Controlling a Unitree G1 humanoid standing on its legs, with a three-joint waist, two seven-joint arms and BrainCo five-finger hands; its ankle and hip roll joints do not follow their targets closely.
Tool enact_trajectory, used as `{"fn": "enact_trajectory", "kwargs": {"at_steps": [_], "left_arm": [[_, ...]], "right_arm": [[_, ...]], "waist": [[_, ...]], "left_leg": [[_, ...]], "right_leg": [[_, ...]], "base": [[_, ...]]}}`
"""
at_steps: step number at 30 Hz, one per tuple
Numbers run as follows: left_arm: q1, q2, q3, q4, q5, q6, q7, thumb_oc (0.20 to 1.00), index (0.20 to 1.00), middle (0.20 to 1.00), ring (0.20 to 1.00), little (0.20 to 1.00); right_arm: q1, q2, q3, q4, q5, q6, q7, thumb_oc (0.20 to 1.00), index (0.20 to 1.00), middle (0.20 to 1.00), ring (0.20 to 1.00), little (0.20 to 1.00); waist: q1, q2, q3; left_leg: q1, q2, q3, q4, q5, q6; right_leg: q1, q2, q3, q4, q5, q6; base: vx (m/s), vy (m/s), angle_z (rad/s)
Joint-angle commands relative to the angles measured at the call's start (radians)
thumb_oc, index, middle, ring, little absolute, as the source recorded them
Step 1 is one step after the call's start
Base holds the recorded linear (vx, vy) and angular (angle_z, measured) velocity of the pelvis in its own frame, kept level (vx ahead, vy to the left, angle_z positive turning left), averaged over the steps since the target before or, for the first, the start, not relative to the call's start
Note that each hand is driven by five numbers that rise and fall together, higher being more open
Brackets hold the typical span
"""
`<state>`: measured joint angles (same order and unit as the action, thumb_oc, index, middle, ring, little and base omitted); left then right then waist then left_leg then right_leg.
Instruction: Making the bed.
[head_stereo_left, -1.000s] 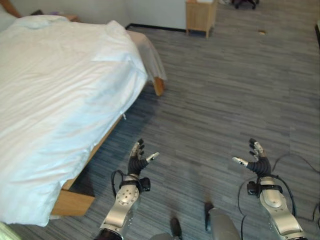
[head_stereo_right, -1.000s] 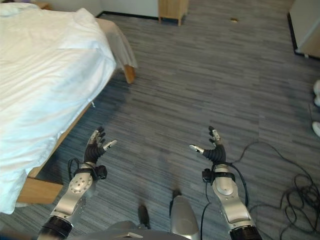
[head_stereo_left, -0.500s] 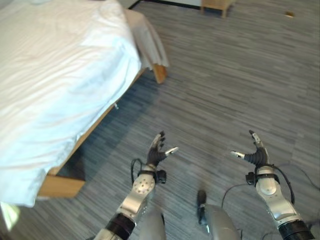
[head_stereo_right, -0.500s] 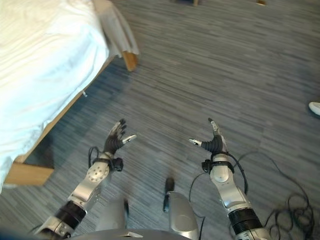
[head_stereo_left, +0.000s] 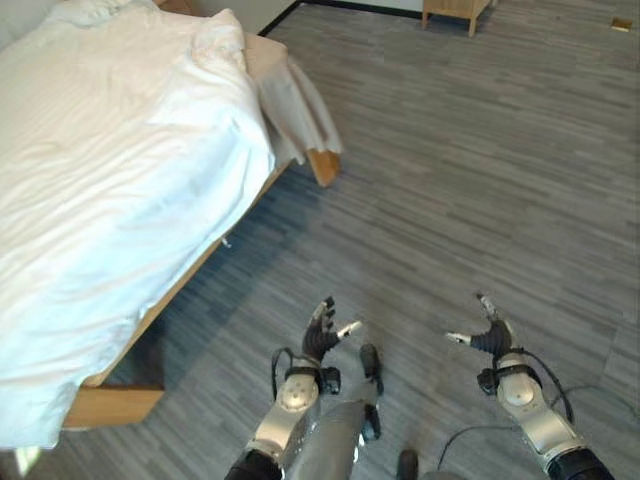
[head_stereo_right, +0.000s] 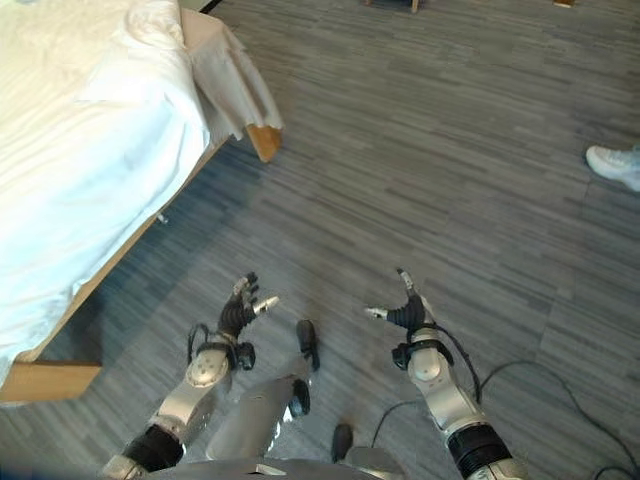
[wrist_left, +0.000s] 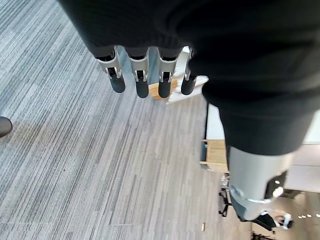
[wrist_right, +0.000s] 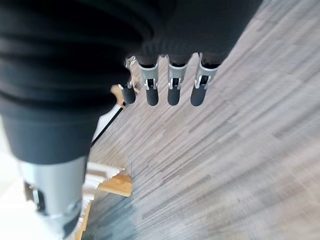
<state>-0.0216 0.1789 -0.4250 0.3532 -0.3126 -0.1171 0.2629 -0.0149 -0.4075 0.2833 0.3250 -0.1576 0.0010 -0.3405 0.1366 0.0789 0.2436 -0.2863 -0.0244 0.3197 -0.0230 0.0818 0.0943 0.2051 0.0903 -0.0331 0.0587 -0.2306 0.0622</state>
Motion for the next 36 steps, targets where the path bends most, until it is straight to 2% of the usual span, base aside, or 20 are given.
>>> {"fn": "enact_trajectory", "kwargs": {"at_steps": [1, 2, 4, 6, 7, 8, 10, 12, 13, 17, 21, 23, 24, 25, 26, 27, 31, 33, 34, 36], "left_arm": [[-0.072, 0.027, -0.035, -0.094, -0.022, -0.032, -0.013, 1.0, 1.0, 1.0, 1.0, 1.0], [-0.073, 0.034, -0.037, -0.099, -0.018, -0.031, -0.012, 1.0, 1.0, 1.0, 1.0, 1.0], [-0.081, 0.039, -0.038, -0.098, -0.013, -0.03, -0.009, 1.0, 1.0, 1.0, 1.0, 1.0], [-0.093, 0.043, -0.046, -0.096, -0.007, -0.031, -0.003, 1.0, 1.0, 1.0, 1.0, 1.0], [-0.104, 0.039, -0.051, -0.088, -0.002, -0.03, 0.004, 1.0, 1.0, 1.0, 1.0, 1.0], [-0.104, 0.039, -0.051, -0.088, -0.002, -0.03, 0.004, 1.0, 1.0, 1.0, 1.0, 1.0], [-0.105, 0.036, -0.049, -0.083, 0.0, -0.028, -0.009, 1.0, 1.0, 1.0, 1.0, 1.0], [-0.113, 0.037, -0.037, -0.094, 0.005, -0.021, -0.023, 1.0, 1.0, 1.0, 1.0, 1.0], [-0.118, 0.033, -0.037, -0.082, 0.025, -0.026, -0.014, 1.0, 1.0, 1.0, 1.0, 1.0], [-0.15, 0.047, -0.02, -0.078, 0.014, -0.029, -0.031, 1.0, 1.0, 1.0, 1.0, 1.0], [-0.135, 0.035, -0.015, -0.065, -0.005, -0.027, -0.049, 1.0, 1.0, 1.0, 1.0, 1.0], [-0.106, 0.027, -0.001, -0.068, -0.027, -0.029, -0.063, 1.0, 1.0, 1.0, 1.0, 1.0], [-0.093, 0.028, 0.0, -0.085, -0.06, -0.02, -0.079, 1.0, 1.0, 1.0, 1.0, 1.0], [-0.094, 0.029, 0.001, -0.085, -0.06, -0.02, -0.079, 1.0, 1.0, 1.0, 1.0, 1.0], [-0.091, 0.035, 0.001, -0.097, -0.064, -0.019, -0.082, 1.0, 1.0, 1.0, 1.0, 1.0], [-0.09, 0.039, 0.002, -0.108, -0.061, -0.013, -0.083, 1.0, 1.0, 1.0, 1.0, 1.0], [-0.103, 0.026, 0.005, -0.097, -0.068, -0.001, -0.078, 1.0, 1.0, 1.0, 1.0, 1.0], [-0.086, 0.022, 0.009, -0.1, -0.059, -0.002, -0.087, 1.0, 1.0, 1.0, 1.0, 1.0], [-0.073, 0.02, 0.007, -0.102, -0.055, 0.0, -0.094, 1.0, 1.0, 1.0, 1.0, 1.0], [-0.058, 0.015, 0.006, -0.101, -0.05, 0.006, -0.101, 1.0, 1.0, 1.0, 1.0, 1.0]], "right_arm": [[0.013, 0.022, -0.044, -0.074, -0.024, -0.032, -0.001, 1.0, 1.0, 1.0, 1.0, 1.0], [0.02, 0.026, -0.035, -0.073, -0.025, -0.036, 0.003, 1.0, 1.0, 1.0, 1.0, 1.0], [0.018, 0.033, -0.033, -0.059, -0.028, -0.035, 0.005, 1.0, 1.0, 1.0, 1.0, 1.0], [0.022, 0.036, -0.029, -0.051, -0.032, -0.031, 0.005, 1.0, 1.0, 1.0, 1.0, 1.0], [0.026, 0.04, -0.027, -0.045, -0.032, -0.031, 0.003, 1.0, 1.0, 1.0, 1.0, 1.0], [0.026, 0.04, -0.027, -0.045, -0.032, -0.031, 0.003, 1.0, 1.0, 1.0, 1.0, 1.0], [0.008, 0.011, -0.079, -0.024, 0.051, -0.026, 0.032, 1.0, 1.0, 1.0, 1.0, 1.0], [0.079, -0.082, -0.162, -0.13, -0.093, 0.011, 0.021, 1.0, 1.0, 1.0, 1.0, 1.0], [0.105, -0.092, -0.181, -0.202, -0.052, -0.044, 0.042, 1.0, 1.0, 1.0, 1.0, 1.0], [0.063, -0.079, -0.183, -0.215, 0.089, -0.083, 0.048, 1.0, 1.0, 1.0, 1.0, 1.0], [0.059, -0.076, -0.156, -0.239, 0.067, -0.078, 0.081, 1.0, 1.0, 1.0, 1.0, 1.0], [0.073, -0.076, -0.145, -0.234, 0.064, -0.074, 0.101, 1.0, 1.0, 1.0, 1.0, 1.0], [0.082, -0.082, -0.153, -0.234, 0.085, -0.067, 0.118, 1.0, 1.0, 1.0, 1.0, 1.0], [0.081, -0.081, -0.153, -0.234, 0.085, -0.067, 0.118, 1.0, 1.0, 1.0, 1.0, 1.0], [0.083, -0.085, -0.16, -0.237, 0.103, -0.07, 0.113, 1.0, 1.0, 1.0, 1.0, 1.0], [0.08, -0.09, -0.165, -0.231, 0.118, -0.053, 0.112, 1.0, 1.0, 1.0, 1.0, 1.0], [0.077, -0.091, -0.168, -0.22, 0.131, -0.032, 0.112, 1.0, 1.0, 1.0, 1.0, 1.0], [0.087, -0.085, -0.171, -0.221, 0.146, -0.037, 0.12, 1.0, 1.0, 1.0, 1.0, 1.0], [0.092, -0.085, -0.172, -0.219, 0.145, -0.036, 0.125, 1.0, 1.0, 1.0, 1.0, 1.0], [0.106, -0.086, -0.169, -0.207, 0.138, -0.036, 0.126, 1.0, 1.0, 1.0, 1.0, 1.0]], "waist": [[-0.015, -0.067, 0.011], [-0.035, -0.052, 0.02], [-0.059, -0.039, 0.031], [-0.096, -0.011, 0.054], [-0.117, 0.002, 0.066], [-0.118, 0.003, 0.066], [-0.141, -0.011, 0.064], [-0.168, -0.046, 0.059], [-0.181, -0.045, 0.057], [-0.203, -0.041, 0.052], [-0.207, -0.051, 0.014], [-0.205, -0.037, 0.001], [-0.19, -0.046, 0.039], [-0.194, -0.051, 0.034], [-0.181, -0.07, 0.059], [-0.161, -0.088, 0.067], [-0.138, -0.082, 0.068], [-0.124, -0.062, 0.05], [-0.116, -0.049, 0.039], [-0.097, -0.017, 0.026]], "left_leg": [[0.078, 0.0, -0.049, -0.037, 0.042, -0.071], [0.118, 0.008, -0.065, -0.047, 0.021, -0.063], [0.167, 0.013, -0.083, -0.056, -0.007, -0.059], [0.233, 0.025, -0.123, -0.063, -0.042, -0.059], [0.264, 0.03, -0.153, -0.064, -0.056, -0.062], [0.264, 0.03, -0.154, -0.064, -0.056, -0.062], [0.326, 0.019, -0.225, -0.064, -0.095, -0.076], [0.367, -0.006, -0.285, -0.064, -0.136, -0.085], [0.386, -0.008, -0.316, -0.064, -0.152, -0.088], [0.45, 0.004, -0.427, -0.064, -0.201, -0.114], [0.53, 0.037, -0.458, -0.059, -0.266, -0.132], [0.49, 0.055, -0.427, 0.117, -0.22, -0.173], [0.321, 0.048, -0.413, 0.471, -0.093, -0.204], [0.311, 0.042, -0.416, 0.472, -0.088, -0.204], [0.23, 0.038, -0.398, 0.608, -0.043, -0.197], [0.153, 0.057, -0.326, 0.677, -0.058, -0.181], [0.077, 0.086, -0.242, 0.572, -0.087, -0.177], [0.057, 0.061, -0.198, 0.378, -0.103, -0.156], [0.066, 0.053, -0.181, 0.276, -0.092, -0.154], [0.062, 0.054, -0.135, 0.082, 0.016, -0.167]], "right_leg": [[-0.041, -0.223, 0.012, 0.315, 0.223, 0.18], [-0.112, -0.212, 0.026, 0.411, 0.275, 0.183], [-0.181, -0.224, 0.02, 0.49, 0.288, 0.18], [-0.291, -0.229, 0.005, 0.512, 0.221, 0.134], [-0.343, -0.199, 0.002, 0.486, 0.175, 0.104], [-0.343, -0.199, 0.002, 0.485, 0.176, 0.104], [-0.365, -0.153, 0.0, 0.278, 0.129, 0.08], [-0.386, -0.125, 0.056, 0.065, 0.175, 0.079], [-0.399, -0.116, 0.079, -0.003, 0.21, 0.088], [-0.486, -0.124, 0.054, -0.085, 0.302, 0.124], [-0.426, -0.142, 0.038, -0.095, 0.333, 0.1], [-0.362, -0.141, 0.016, -0.107, 0.322, 0.087], [-0.282, -0.153, 0.016, -0.121, 0.307, 0.046], [-0.289, -0.159, 0.013, -0.121, 0.31, 0.047], [-0.258, -0.171, 0.011, -0.122, 0.299, 0.021], [-0.207, -0.179, 0.006, -0.139, 0.263, 0.004], [-0.143, -0.183, -0.007, -0.145, 0.207, 0.0], [-0.113, -0.163, -0.007, -0.146, 0.174, 0.006], [-0.099, -0.152, -0.008, -0.146, 0.155, 0.01], [-0.047, -0.124, -0.001, -0.146, 0.106, 0.012]], "base": [[0.4, 0.191, -0.12], [0.24, 0.117, 0.18], [0.32, 0.114, 0.63], [0.45, 0.091, 0.49], [0.29, 0.023, 0.54], [0.46, -0.037, 1.1], [0.55, -0.148, 1.18], [0.48, -0.18, 1.17], [0.3, -0.075, 1.23], [0.46, -0.218, 1.38], [0.36, -0.253, 0.8], [0.33, -0.272, 0.28], [0.15, -0.23, 0.24], [0.09, -0.292, 0.26], [0.14, -0.28, 0.17], [0.23, -0.323, 0.02], [0.29, -0.089, -0.06], [0.39, 0.024, -0.05], [0.46, 0.056, 0.01], [0.45, 0.049, 0.01]]}}
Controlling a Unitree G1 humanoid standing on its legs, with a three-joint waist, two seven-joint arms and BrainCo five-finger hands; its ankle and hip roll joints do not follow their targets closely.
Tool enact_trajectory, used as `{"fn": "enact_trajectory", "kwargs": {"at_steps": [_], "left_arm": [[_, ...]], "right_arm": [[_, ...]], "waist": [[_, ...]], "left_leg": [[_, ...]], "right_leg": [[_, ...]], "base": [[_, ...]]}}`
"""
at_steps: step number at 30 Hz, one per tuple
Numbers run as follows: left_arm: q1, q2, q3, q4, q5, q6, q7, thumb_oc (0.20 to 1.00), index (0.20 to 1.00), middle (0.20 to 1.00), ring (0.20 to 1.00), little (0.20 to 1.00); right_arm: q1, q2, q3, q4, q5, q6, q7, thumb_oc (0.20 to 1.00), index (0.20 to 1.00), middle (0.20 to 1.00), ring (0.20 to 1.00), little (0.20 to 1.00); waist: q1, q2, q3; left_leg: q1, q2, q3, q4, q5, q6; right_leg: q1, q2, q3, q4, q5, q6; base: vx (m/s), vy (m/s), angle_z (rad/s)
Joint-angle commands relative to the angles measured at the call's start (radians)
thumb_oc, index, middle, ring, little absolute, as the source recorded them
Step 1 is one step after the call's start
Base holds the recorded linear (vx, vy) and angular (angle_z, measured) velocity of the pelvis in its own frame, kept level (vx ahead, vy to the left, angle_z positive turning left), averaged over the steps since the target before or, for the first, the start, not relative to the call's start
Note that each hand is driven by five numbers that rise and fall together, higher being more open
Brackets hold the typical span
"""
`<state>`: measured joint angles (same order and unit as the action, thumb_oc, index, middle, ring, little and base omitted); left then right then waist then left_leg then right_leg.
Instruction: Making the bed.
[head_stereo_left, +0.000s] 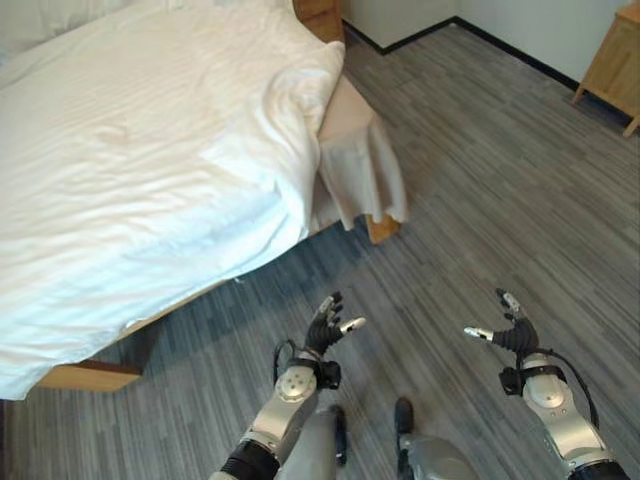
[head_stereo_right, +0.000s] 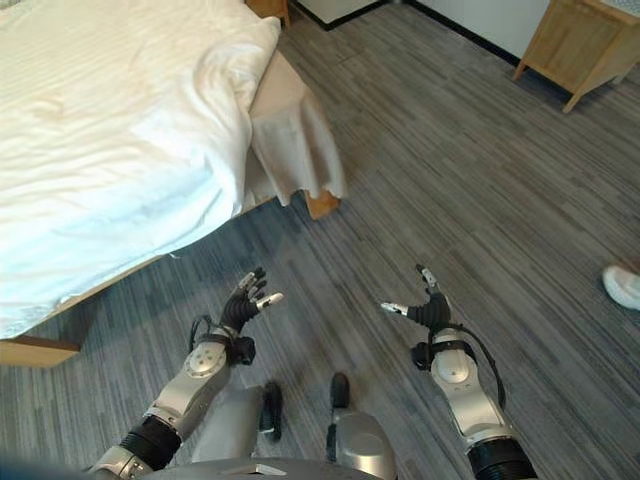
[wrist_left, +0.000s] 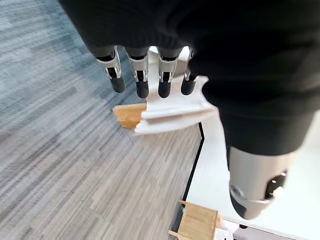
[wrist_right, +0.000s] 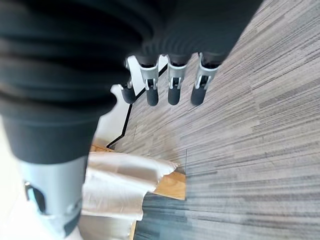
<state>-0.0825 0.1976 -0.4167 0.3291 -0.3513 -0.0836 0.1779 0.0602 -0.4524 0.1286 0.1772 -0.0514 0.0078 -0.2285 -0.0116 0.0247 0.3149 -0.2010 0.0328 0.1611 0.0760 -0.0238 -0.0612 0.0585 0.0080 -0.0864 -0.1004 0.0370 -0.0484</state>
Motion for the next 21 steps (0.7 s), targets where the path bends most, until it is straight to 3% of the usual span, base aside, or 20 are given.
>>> {"fn": "enact_trajectory", "kwargs": {"at_steps": [1, 2, 3, 7, 8, 10, 12, 13, 14, 17, 20, 21], "left_arm": [[0.004, -0.005, -0.003, -0.077, -0.011, -0.028, -0.016, 1.0, 1.0, 1.0, 1.0, 1.0], [0.009, -0.014, -0.008, -0.071, -0.006, -0.025, -0.02, 1.0, 1.0, 1.0, 1.0, 1.0], [0.017, -0.017, -0.008, -0.072, -0.009, -0.025, -0.019, 1.0, 1.0, 1.0, 1.0, 1.0], [0.057, -0.02, 0.003, -0.077, -0.014, -0.023, -0.02, 1.0, 1.0, 1.0, 1.0, 1.0], [0.06, -0.012, 0.007, -0.079, -0.018, -0.019, -0.021, 1.0, 1.0, 1.0, 1.0, 1.0], [0.059, 0.004, 0.006, -0.08, -0.02, -0.011, -0.02, 1.0, 1.0, 1.0, 1.0, 1.0], [0.051, 0.024, 0.002, -0.083, -0.01, -0.007, -0.017, 1.0, 1.0, 1.0, 1.0, 1.0], [0.048, 0.031, 0.005, -0.084, -0.008, -0.007, -0.012, 1.0, 1.0, 1.0, 1.0, 1.0], [0.043, 0.037, 0.01, -0.088, -0.004, -0.008, -0.007, 1.0, 1.0, 1.0, 1.0, 1.0], [0.03, 0.042, 0.016, -0.084, -0.006, -0.007, 0.004, 1.0, 1.0, 1.0, 1.0, 1.0], [0.048, 0.045, 0.031, -0.084, -0.007, -0.013, -0.011, 1.0, 1.0, 1.0, 1.0, 1.0], [0.06, 0.047, 0.033, -0.089, 0.0, -0.018, -0.012, 1.0, 1.0, 1.0, 1.0, 1.0]], "right_arm": [[0.033, -0.042, -0.015, -0.059, 0.031, -0.043, 0.013, 1.0, 1.0, 1.0, 1.0, 1.0], [0.034, -0.04, -0.017, -0.054, 0.022, -0.038, 0.012, 1.0, 1.0, 1.0, 1.0, 1.0], [0.034, -0.036, -0.011, -0.054, 0.016, -0.035, 0.014, 1.0, 1.0, 1.0, 1.0, 1.0], [0.046, -0.016, 0.0, -0.061, -0.019, -0.029, 0.037, 1.0, 1.0, 1.0, 1.0, 1.0], [0.051, -0.001, 0.002, -0.057, -0.029, -0.028, 0.036, 1.0, 1.0, 1.0, 1.0, 1.0], [0.052, 0.02, 0.008, -0.047, -0.025, -0.025, 0.031, 1.0, 1.0, 1.0, 1.0, 1.0], [0.055, 0.029, 0.002, -0.056, -0.008, -0.027, 0.033, 1.0, 1.0, 1.0, 1.0, 1.0], [0.054, 0.031, -0.007, -0.06, -0.003, -0.029, 0.029, 1.0, 1.0, 1.0, 1.0, 1.0], [0.049, 0.031, -0.015, -0.063, -0.014, -0.028, 0.022, 1.0, 1.0, 1.0, 1.0, 1.0], [0.038, 0.028, -0.043, -0.075, -0.049, -0.018, -0.01, 1.0, 1.0, 1.0, 1.0, 1.0], [0.01, -0.017, -0.083, -0.102, -0.107, -0.02, -0.037, 1.0, 1.0, 1.0, 1.0, 1.0], [-0.046, -0.074, -0.129, -0.129, -0.13, -0.022, -0.076, 1.0, 1.0, 1.0, 1.0, 1.0]], "waist": [[0.051, 0.034, -0.043], [0.061, 0.044, -0.05], [0.067, 0.045, -0.053], [0.087, 0.046, -0.094], [0.103, 0.017, -0.115], [0.107, -0.011, -0.119], [0.076, -0.018, -0.097], [0.064, -0.002, -0.095], [0.051, 0.009, -0.085], [0.021, 0.03, -0.065], [0.001, 0.027, -0.061], [-0.014, 0.018, -0.057]], "left_leg": [[-0.009, -0.01, 0.025, -0.036, 0.13, -0.012], [-0.045, 0.004, 0.089, -0.143, 0.144, -0.02], [-0.055, 0.001, 0.099, -0.155, 0.148, -0.02], [-0.031, -0.015, 0.056, -0.163, 0.201, 0.002], [-0.004, -0.024, 0.046, -0.163, 0.193, 0.019], [0.051, -0.038, 0.056, -0.163, 0.154, 0.039], [0.117, -0.05, 0.04, -0.163, 0.11, 0.061], [0.145, -0.033, 0.031, -0.163, 0.09, 0.065], [0.173, -0.023, 0.019, -0.163, 0.073, 0.067], [0.227, -0.012, -0.021, -0.163, 0.04, 0.064], [0.275, -0.012, -0.074, -0.163, 0.003, 0.052], [0.316, -0.021, -0.121, -0.163, -0.033, 0.045]], "right_leg": [[0.105, -0.047, 0.051, 0.013, -0.166, 0.124], [0.158, -0.046, 0.04, 0.013, -0.205, 0.13], [0.185, -0.051, 0.037, 0.013, -0.22, 0.134], [0.246, -0.069, 0.045, 0.013, -0.232, 0.156], [0.248, -0.095, 0.057, 0.085, -0.24, 0.173], [0.183, -0.112, 0.06, 0.275, -0.193, 0.224], [0.069, -0.116, 0.082, 0.529, -0.054, 0.276], [0.015, -0.095, 0.095, 0.598, -0.012, 0.276], [-0.044, -0.094, 0.096, 0.672, -0.016, 0.27], [-0.151, -0.102, 0.062, 0.652, -0.071, 0.221], [-0.196, -0.088, 0.048, 0.473, -0.12, 0.199], [-0.231, -0.06, 0.099, 0.303, -0.099, 0.201]], "base": [[0.56, 0.031, 0.0], [0.54, 0.026, 0.01], [0.53, 0.028, 0.04], [0.56, 0.064, -0.07], [0.45, 0.05, -0.45], [0.44, 0.078, -0.48], [0.32, 0.092, -0.16], [0.37, 0.08, 0.39], [0.36, 0.059, 0.45], [0.38, -0.02, 0.61], [0.46, -0.148, 0.71], [0.54, -0.227, 0.81]]}}
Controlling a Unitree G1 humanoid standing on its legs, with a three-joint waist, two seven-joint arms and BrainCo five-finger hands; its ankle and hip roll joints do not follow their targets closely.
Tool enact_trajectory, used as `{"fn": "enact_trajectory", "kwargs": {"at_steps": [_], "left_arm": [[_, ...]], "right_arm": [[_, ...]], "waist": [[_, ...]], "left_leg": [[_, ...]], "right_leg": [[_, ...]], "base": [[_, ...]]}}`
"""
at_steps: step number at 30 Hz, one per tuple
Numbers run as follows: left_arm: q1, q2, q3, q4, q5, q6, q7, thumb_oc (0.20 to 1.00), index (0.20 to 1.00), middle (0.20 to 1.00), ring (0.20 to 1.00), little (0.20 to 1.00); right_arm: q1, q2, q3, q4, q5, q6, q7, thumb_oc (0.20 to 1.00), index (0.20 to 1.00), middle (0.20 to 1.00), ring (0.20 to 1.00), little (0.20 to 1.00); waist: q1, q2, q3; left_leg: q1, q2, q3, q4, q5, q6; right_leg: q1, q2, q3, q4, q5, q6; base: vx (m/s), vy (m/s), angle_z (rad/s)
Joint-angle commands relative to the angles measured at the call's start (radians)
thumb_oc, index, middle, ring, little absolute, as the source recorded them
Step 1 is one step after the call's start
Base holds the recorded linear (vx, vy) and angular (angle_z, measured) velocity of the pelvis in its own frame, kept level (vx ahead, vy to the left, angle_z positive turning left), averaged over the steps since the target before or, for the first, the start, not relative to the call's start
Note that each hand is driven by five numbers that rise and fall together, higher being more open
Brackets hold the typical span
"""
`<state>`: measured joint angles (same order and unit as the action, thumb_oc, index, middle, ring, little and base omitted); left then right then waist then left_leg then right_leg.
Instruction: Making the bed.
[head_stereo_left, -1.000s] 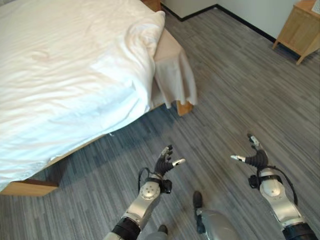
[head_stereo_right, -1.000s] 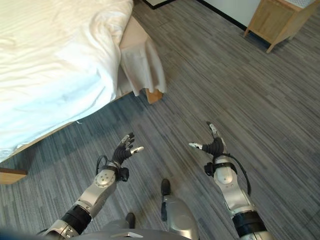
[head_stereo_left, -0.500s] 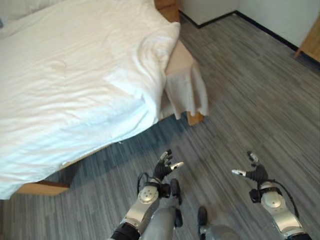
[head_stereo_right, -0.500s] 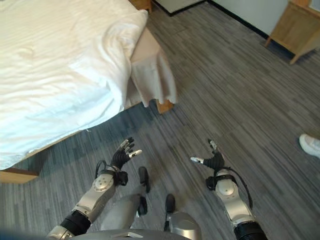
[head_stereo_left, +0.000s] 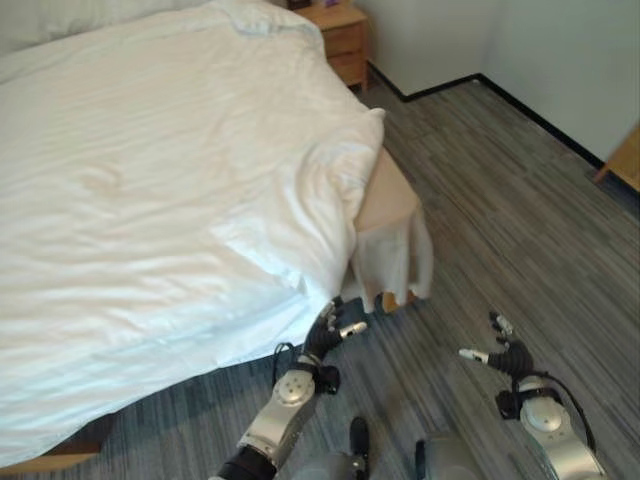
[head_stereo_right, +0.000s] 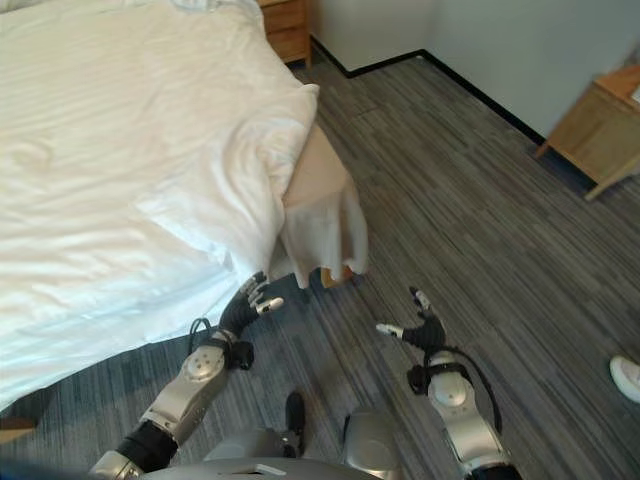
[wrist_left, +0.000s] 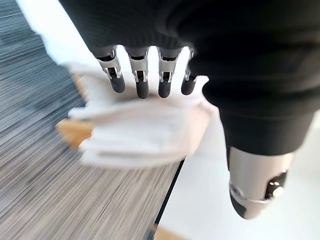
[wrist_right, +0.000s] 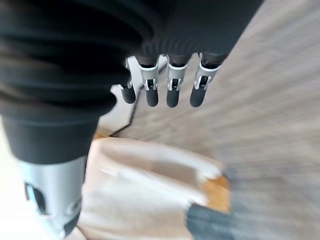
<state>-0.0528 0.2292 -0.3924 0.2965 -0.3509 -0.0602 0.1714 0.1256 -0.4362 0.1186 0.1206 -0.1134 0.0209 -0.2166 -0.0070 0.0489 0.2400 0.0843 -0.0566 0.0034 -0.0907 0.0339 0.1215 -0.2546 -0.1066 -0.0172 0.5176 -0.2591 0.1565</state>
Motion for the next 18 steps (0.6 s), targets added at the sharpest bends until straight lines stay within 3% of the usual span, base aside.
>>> {"fn": "enact_trajectory", "kwargs": {"at_steps": [1, 2, 5, 10, 11, 13, 14, 17, 18], "left_arm": [[0.031, 0.016, 0.01, -0.055, 0.001, -0.045, -0.01, 1.0, 1.0, 1.0, 1.0, 1.0], [0.034, 0.014, 0.011, -0.051, 0.007, -0.048, -0.014, 1.0, 1.0, 1.0, 1.0, 1.0], [0.023, 0.023, 0.004, -0.054, 0.008, -0.057, -0.033, 1.0, 1.0, 1.0, 1.0, 1.0], [0.056, 0.03, 0.039, -0.06, -0.009, -0.067, -0.029, 1.0, 1.0, 1.0, 1.0, 1.0], [0.074, 0.019, 0.072, -0.041, -0.033, -0.063, -0.01, 1.0, 1.0, 1.0, 1.0, 1.0], [0.113, 0.02, 0.098, -0.036, -0.029, -0.061, -0.012, 1.0, 1.0, 1.0, 1.0, 1.0], [0.12, 0.024, 0.102, -0.04, -0.027, -0.057, -0.011, 1.0, 1.0, 1.0, 1.0, 1.0], [0.128, 0.031, 0.119, -0.033, -0.031, -0.055, -0.009, 1.0, 1.0, 1.0, 1.0, 1.0], [0.135, 0.031, 0.126, -0.032, -0.035, -0.054, -0.014, 1.0, 1.0, 1.0, 1.0, 1.0]], "right_arm": [[-0.142, -0.117, -0.137, -0.081, -0.08, -0.037, -0.108, 1.0, 1.0, 1.0, 1.0, 1.0], [-0.17, -0.161, -0.164, -0.105, -0.114, -0.04, -0.14, 1.0, 1.0, 1.0, 1.0, 1.0], [-0.212, -0.264, -0.234, -0.162, -0.209, -0.026, -0.186, 1.0, 1.0, 1.0, 1.0, 1.0], [-0.28, -0.332, -0.244, -0.201, -0.349, 0.001, -0.216, 1.0, 1.0, 1.0, 1.0, 1.0], [-0.298, -0.317, -0.232, -0.239, -0.359, 0.006, -0.191, 1.0, 1.0, 1.0, 1.0, 1.0], [-0.319, -0.323, -0.22, -0.272, -0.393, 0.011, -0.206, 1.0, 1.0, 1.0, 1.0, 1.0], [-0.322, -0.329, -0.222, -0.277, -0.404, 0.017, -0.207, 1.0, 1.0, 1.0, 1.0, 1.0], [-0.346, -0.374, -0.215, -0.239, -0.4, 0.02, -0.239, 1.0, 1.0, 1.0, 1.0, 1.0], [-0.354, -0.388, -0.217, -0.227, -0.393, 0.026, -0.232, 1.0, 1.0, 1.0, 1.0, 1.0]], "waist": [[-0.022, -0.011, 0.018], [-0.03, -0.005, 0.022], [-0.038, -0.012, 0.012], [-0.028, -0.02, -0.025], [-0.014, -0.018, -0.042], [-0.001, -0.017, -0.045], [0.006, -0.017, -0.043], [0.019, -0.039, -0.024], [0.02, -0.043, -0.023]], "left_leg": [[0.036, 0.063, 0.012, 0.003, -0.092, -0.142], [0.059, 0.068, -0.037, 0.003, -0.115, -0.144], [0.081, 0.061, -0.12, 0.003, -0.138, -0.152], [0.118, 0.091, -0.172, 0.003, -0.163, -0.167], [0.124, 0.12, -0.187, 0.024, -0.162, -0.178], [0.07, 0.123, -0.179, 0.134, -0.134, -0.205], [0.034, 0.128, -0.151, 0.189, -0.115, -0.214], [-0.062, 0.173, 0.071, 0.264, -0.097, -0.212], [-0.076, 0.178, 0.113, 0.254, -0.1, -0.213]], "right_leg": [[0.06, 0.057, 0.065, -0.386, 0.235, 0.004], [0.044, 0.061, 0.122, -0.466, 0.266, 0.015], [0.041, 0.045, 0.217, -0.543, 0.31, 0.037], [0.092, 0.019, 0.193, -0.548, 0.343, 0.038], [0.114, 0.036, 0.2, -0.522, 0.326, 0.016], [0.166, 0.021, 0.14, -0.547, 0.322, -0.008], [0.205, 0.012, 0.112, -0.569, 0.303, -0.016], [0.286, -0.034, -0.008, -0.605, 0.267, -0.023], [0.293, -0.04, -0.025, -0.605, 0.261, -0.022]], "base": [[0.63, -0.269, 0.98], [0.42, -0.212, 1.01], [0.32, -0.202, 1.26], [0.21, -0.208, 1.18], [0.31, -0.431, 0.49], [0.21, -0.317, 0.66], [0.15, -0.213, 0.85], [0.08, -0.165, 1.14], [0.05, -0.112, 1.2]]}}
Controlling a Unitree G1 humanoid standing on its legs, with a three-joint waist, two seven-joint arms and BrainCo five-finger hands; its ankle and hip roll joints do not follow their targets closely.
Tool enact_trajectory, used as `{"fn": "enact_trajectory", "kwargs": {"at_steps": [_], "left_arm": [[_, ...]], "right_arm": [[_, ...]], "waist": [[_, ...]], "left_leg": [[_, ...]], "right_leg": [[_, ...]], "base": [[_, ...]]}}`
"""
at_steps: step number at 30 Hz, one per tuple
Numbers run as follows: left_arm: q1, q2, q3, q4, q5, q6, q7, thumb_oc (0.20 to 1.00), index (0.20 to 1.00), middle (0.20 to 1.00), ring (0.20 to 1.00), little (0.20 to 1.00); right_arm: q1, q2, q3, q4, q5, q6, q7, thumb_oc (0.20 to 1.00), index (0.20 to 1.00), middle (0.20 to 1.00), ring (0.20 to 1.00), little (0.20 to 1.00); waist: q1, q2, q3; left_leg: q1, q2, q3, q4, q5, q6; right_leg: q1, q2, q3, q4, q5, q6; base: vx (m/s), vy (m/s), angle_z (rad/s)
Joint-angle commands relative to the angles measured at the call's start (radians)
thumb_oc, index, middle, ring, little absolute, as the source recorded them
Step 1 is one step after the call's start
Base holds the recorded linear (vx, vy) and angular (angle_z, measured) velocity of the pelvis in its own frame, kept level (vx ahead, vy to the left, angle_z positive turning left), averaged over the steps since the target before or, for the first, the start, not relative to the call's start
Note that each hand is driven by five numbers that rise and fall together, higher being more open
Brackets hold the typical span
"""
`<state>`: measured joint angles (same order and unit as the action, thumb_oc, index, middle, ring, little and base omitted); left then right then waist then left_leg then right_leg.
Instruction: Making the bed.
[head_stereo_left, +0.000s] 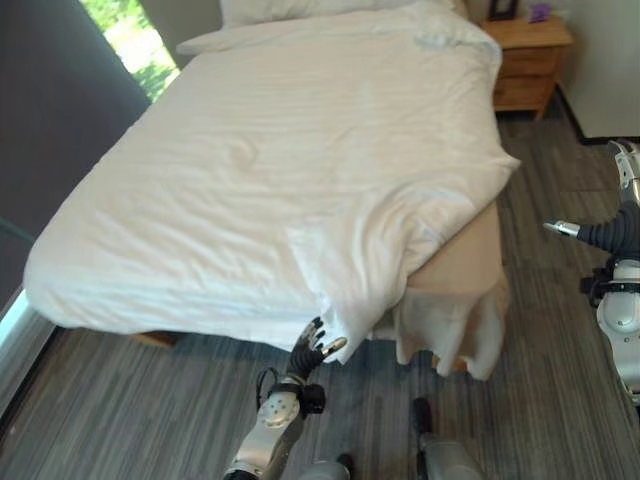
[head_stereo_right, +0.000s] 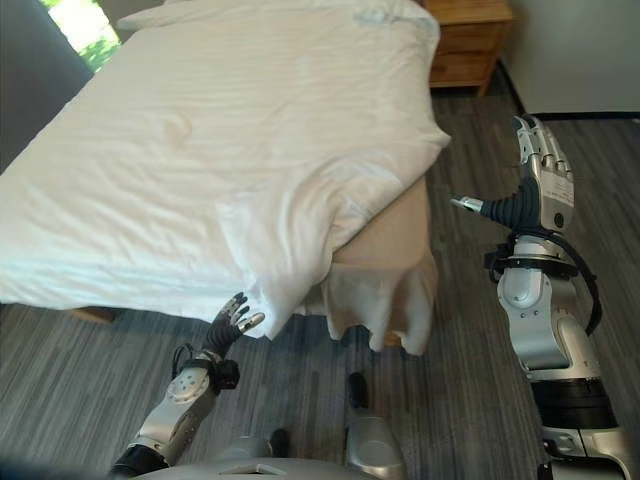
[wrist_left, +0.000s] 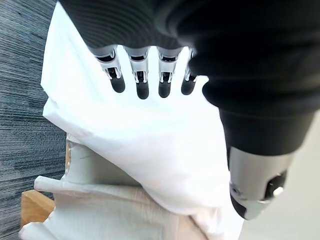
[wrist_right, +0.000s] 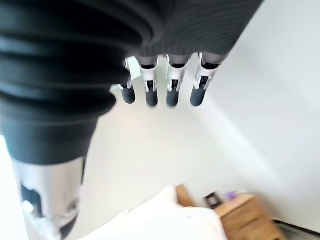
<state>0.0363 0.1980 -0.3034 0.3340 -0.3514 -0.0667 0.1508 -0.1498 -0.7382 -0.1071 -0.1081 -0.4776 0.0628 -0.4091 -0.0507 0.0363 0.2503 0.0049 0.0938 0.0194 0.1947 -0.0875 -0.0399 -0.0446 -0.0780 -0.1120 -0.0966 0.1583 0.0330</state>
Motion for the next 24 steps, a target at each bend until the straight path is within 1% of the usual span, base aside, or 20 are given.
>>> {"fn": "enact_trajectory", "kwargs": {"at_steps": [1, 3, 4, 5, 6, 8, 10, 12, 13, 14, 15, 16, 18, 19, 21, 22, 23, 24], "left_arm": [[0.058, 0.063, 0.04, -0.06, -0.032, -0.042, -0.005, 1.0, 1.0, 1.0, 1.0, 1.0], [0.073, 0.062, 0.046, -0.047, -0.031, -0.037, -0.018, 1.0, 1.0, 1.0, 1.0, 1.0], [0.083, 0.062, 0.041, -0.041, -0.027, -0.032, -0.029, 1.0, 1.0, 1.0, 1.0, 1.0], [0.095, 0.061, 0.036, -0.027, -0.027, -0.03, -0.036, 1.0, 1.0, 1.0, 1.0, 1.0], [0.101, 0.063, 0.027, -0.023, -0.017, -0.028, -0.041, 1.0, 1.0, 1.0, 1.0, 1.0], [0.115, 0.064, 0.024, -0.019, -0.032, -0.023, -0.047, 1.0, 1.0, 1.0, 1.0, 1.0], [0.115, 0.064, 0.021, -0.013, -0.032, -0.016, -0.062, 1.0, 1.0, 1.0, 1.0, 1.0], [0.122, 0.072, 0.013, 0.002, -0.035, -0.019, -0.068, 1.0, 1.0, 1.0, 1.0, 1.0], [0.122, 0.071, 0.015, 0.002, -0.035, -0.02, -0.068, 1.0, 1.0, 1.0, 1.0, 1.0], [0.122, 0.076, 0.008, 0.007, -0.039, -0.019, -0.072, 1.0, 1.0, 1.0, 1.0, 1.0], [0.122, 0.078, 0.008, 0.018, -0.043, -0.019, -0.071, 1.0, 1.0, 1.0, 1.0, 1.0], [0.124, 0.089, 0.002, 0.029, -0.052, -0.022, -0.072, 1.0, 1.0, 1.0, 1.0, 1.0], [0.124, 0.1, 0.0, 0.031, -0.064, -0.021, -0.074, 1.0, 1.0, 1.0, 1.0, 1.0], [0.121, 0.105, -0.003, 0.038, -0.071, -0.023, -0.073, 1.0, 1.0, 1.0, 1.0, 1.0], [0.117, 0.107, -0.003, 0.046, -0.074, -0.025, -0.071, 1.0, 1.0, 1.0, 1.0, 1.0], [0.108, 0.11, -0.008, 0.056, -0.077, -0.027, -0.071, 1.0, 1.0, 1.0, 1.0, 1.0], [0.098, 0.119, -0.016, 0.063, -0.085, -0.031, -0.069, 1.0, 1.0, 1.0, 1.0, 1.0], [0.09, 0.125, -0.021, 0.065, -0.089, -0.035, -0.068, 1.0, 1.0, 1.0, 1.0, 1.0]], "right_arm": [[-0.089, -0.106, 0.016, 0.025, -0.017, -0.015, -0.03, 1.0, 1.0, 1.0, 1.0, 1.0], [-0.117, -0.136, 0.04, 0.077, 0.001, -0.011, -0.011, 1.0, 1.0, 1.0, 1.0, 1.0], [-0.126, -0.154, 0.053, 0.103, 0.005, -0.01, -0.003, 1.0, 1.0, 1.0, 1.0, 1.0], [-0.144, -0.168, 0.069, 0.138, 0.011, -0.006, 0.005, 1.0, 1.0, 1.0, 1.0, 1.0], [-0.157, -0.18, 0.082, 0.185, 0.01, 0.005, -0.001, 1.0, 1.0, 1.0, 1.0, 1.0], [-0.195, -0.208, 0.128, 0.247, 0.012, 0.015, 0.021, 1.0, 1.0, 1.0, 1.0, 1.0], [-0.226, -0.22, 0.157, 0.319, 0.006, 0.026, 0.026, 1.0, 1.0, 1.0, 1.0, 1.0], [-0.28, -0.219, 0.204, 0.41, 0.031, 0.034, 0.031, 1.0, 1.0, 1.0, 1.0, 1.0], [-0.289, -0.219, 0.212, 0.418, 0.033, 0.032, 0.028, 1.0, 1.0, 1.0, 1.0, 1.0], [-0.313, -0.218, 0.238, 0.458, 0.04, 0.036, 0.034, 1.0, 1.0, 1.0, 1.0, 1.0], [-0.364, -0.216, 0.281, 0.515, 0.056, 0.037, 0.031, 1.0, 1.0, 1.0, 1.0, 1.0], [-0.427, -0.2, 0.338, 0.605, 0.078, 0.04, 0.032, 1.0, 1.0, 1.0, 1.0, 1.0], [-0.501, -0.197, 0.395, 0.688, 0.094, 0.046, 0.032, 1.0, 1.0, 1.0, 1.0, 1.0], [-0.536, -0.187, 0.417, 0.731, 0.106, 0.049, 0.03, 1.0, 1.0, 1.0, 1.0, 1.0], [-0.568, -0.182, 0.434, 0.759, 0.118, 0.05, 0.027, 1.0, 1.0, 1.0, 1.0, 1.0], [-0.587, -0.167, 0.447, 0.803, 0.129, 0.052, 0.022, 1.0, 1.0, 1.0, 1.0, 1.0], [-0.631, -0.169, 0.466, 0.874, 0.143, 0.059, 0.017, 1.0, 1.0, 1.0, 1.0, 1.0], [-0.66, -0.172, 0.481, 0.906, 0.149, 0.061, 0.011, 1.0, 1.0, 1.0, 1.0, 1.0]], "waist": [[0.076, -0.031, -0.036], [0.092, -0.024, -0.05], [0.1, -0.014, -0.059], [0.106, -0.008, -0.068], [0.11, -0.005, -0.07], [0.118, -0.004, -0.078], [0.122, -0.01, -0.093], [0.139, -0.018, -0.103], [0.137, -0.017, -0.103], [0.147, -0.022, -0.105], [0.154, -0.029, -0.104], [0.172, -0.039, -0.102], [0.187, -0.047, -0.094], [0.196, -0.05, -0.087], [0.199, -0.052, -0.082], [0.206, -0.053, -0.074], [0.218, -0.053, -0.058], [0.221, -0.052, -0.048]], "left_leg": [[-0.01, 0.023, 0.122, -0.055, 0.029, -0.052], [-0.019, 0.002, 0.123, -0.132, 0.055, -0.048], [-0.018, 0.003, 0.122, -0.185, 0.086, -0.047], [-0.005, 0.005, 0.123, -0.238, 0.101, -0.05], [-0.002, 0.019, 0.14, -0.261, 0.138, -0.055], [-0.001, 0.016, 0.113, -0.282, 0.13, -0.056], [-0.005, 0.015, 0.107, -0.282, 0.13, -0.061], [0.001, 0.017, 0.107, -0.282, 0.13, -0.064], [0.001, 0.017, 0.108, -0.282, 0.13, -0.064], [0.0, 0.017, 0.106, -0.282, 0.131, -0.067], [-0.002, 0.017, 0.104, -0.282, 0.132, -0.069], [-0.007, 0.016, 0.1, -0.282, 0.13, -0.07], [-0.016, 0.015, 0.099, -0.282, 0.131, -0.07], [-0.028, 0.014, 0.096, -0.282, 0.131, -0.069], [-0.04, 0.012, 0.094, -0.282, 0.132, -0.068], [-0.055, 0.01, 0.091, -0.282, 0.134, -0.067], [-0.088, 0.007, 0.081, -0.282, 0.139, -0.067], [-0.109, 0.005, 0.076, -0.282, 0.143, -0.068]], "right_leg": [[0.093, -0.072, 0.049, 0.009, -0.163, 0.103], [0.106, -0.067, 0.025, 0.009, -0.173, 0.107], [0.115, -0.061, 0.007, 0.009, -0.181, 0.11], [0.122, -0.061, -0.01, 0.009, -0.191, 0.113], [0.13, -0.07, -0.038, 0.009, -0.2, 0.115], [0.143, -0.056, -0.057, 0.009, -0.207, 0.113], [0.153, -0.062, -0.082, 0.009, -0.207, 0.111], [0.156, -0.069, -0.091, 0.009, -0.205, 0.114], [0.156, -0.069, -0.091, 0.009, -0.205, 0.114], [0.157, -0.073, -0.095, 0.009, -0.205, 0.115], [0.154, -0.077, -0.097, 0.009, -0.203, 0.117], [0.148, -0.08, -0.098, 0.009, -0.2, 0.121], [0.135, -0.084, -0.098, 0.009, -0.196, 0.126], [0.126, -0.086, -0.098, 0.009, -0.194, 0.127], [0.113, -0.088, -0.097, 0.009, -0.191, 0.129], [0.098, -0.09, -0.098, 0.009, -0.188, 0.131], [0.067, -0.093, -0.102, 0.009, -0.181, 0.133], [0.046, -0.096, -0.101, 0.009, -0.174, 0.134]], "base": [[0.07, -0.055, 1.09], [0.13, -0.026, 0.71], [0.17, 0.008, 0.46], [0.16, 0.05, 0.45], [0.13, 0.039, 0.7], [0.12, 0.03, 1.07], [0.13, 0.047, 0.9], [0.14, 0.037, 0.55], [0.1, 0.033, 0.52], [0.08, 0.032, 0.28], [0.14, 0.057, 0.18], [0.12, 0.055, 0.02], [0.06, 0.054, 0.0], [0.01, 0.049, -0.14], [-0.01, 0.033, -0.12], [-0.06, 0.037, 0.06], [-0.09, 0.049, 0.09], [-0.09, 0.054, 0.09]]}}
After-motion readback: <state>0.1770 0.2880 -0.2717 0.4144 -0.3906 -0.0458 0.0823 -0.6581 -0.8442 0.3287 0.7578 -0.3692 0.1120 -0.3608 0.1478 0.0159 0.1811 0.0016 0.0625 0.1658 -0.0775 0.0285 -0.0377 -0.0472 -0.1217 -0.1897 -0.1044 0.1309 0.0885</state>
